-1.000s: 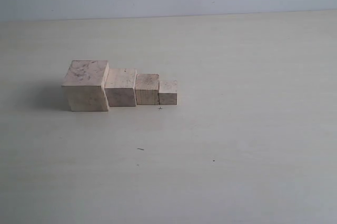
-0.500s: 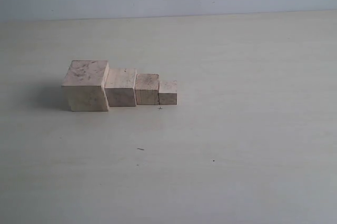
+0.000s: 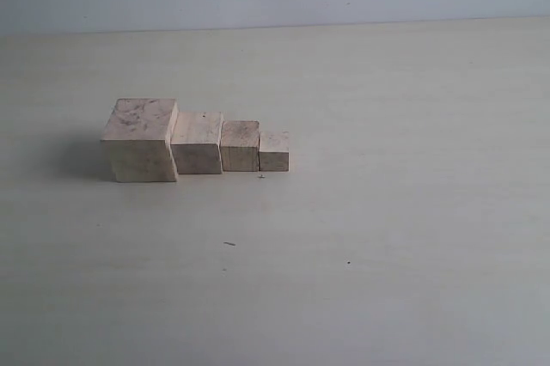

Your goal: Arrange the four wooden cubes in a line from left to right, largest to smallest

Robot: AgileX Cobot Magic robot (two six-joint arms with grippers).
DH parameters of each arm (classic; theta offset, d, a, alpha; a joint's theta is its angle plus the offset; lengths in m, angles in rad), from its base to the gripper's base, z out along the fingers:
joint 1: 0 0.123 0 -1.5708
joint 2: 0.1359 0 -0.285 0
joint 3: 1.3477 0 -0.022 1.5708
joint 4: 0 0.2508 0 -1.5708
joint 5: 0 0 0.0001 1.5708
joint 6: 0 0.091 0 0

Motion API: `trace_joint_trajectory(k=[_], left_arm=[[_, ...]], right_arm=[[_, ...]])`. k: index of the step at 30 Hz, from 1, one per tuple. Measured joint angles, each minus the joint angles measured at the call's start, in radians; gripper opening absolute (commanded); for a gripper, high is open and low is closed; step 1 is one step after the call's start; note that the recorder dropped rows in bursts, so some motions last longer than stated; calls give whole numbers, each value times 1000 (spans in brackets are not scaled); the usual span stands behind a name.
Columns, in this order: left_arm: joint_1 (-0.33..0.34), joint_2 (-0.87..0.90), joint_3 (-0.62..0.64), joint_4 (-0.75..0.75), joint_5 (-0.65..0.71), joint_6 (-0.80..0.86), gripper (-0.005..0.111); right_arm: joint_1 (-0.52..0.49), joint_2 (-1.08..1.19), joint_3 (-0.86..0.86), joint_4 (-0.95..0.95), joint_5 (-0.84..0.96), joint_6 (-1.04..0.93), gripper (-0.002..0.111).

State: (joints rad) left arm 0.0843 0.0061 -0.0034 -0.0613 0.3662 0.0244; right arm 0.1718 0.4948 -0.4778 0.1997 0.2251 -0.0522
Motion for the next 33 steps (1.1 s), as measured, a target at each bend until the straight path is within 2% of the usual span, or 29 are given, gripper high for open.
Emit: trace_joint_trajectory(k=[6,26,33], left_arm=[[0,0,0,0,0,0,0],[0,0,0,0,0,0,0],[0,0,0,0,0,0,0]], right_arm=[[-106,-133,193,11,-92,-2,0],[-113,-323,452,-46,-106,-2,0],[-113,-454,473,-69,60,-2,0]])
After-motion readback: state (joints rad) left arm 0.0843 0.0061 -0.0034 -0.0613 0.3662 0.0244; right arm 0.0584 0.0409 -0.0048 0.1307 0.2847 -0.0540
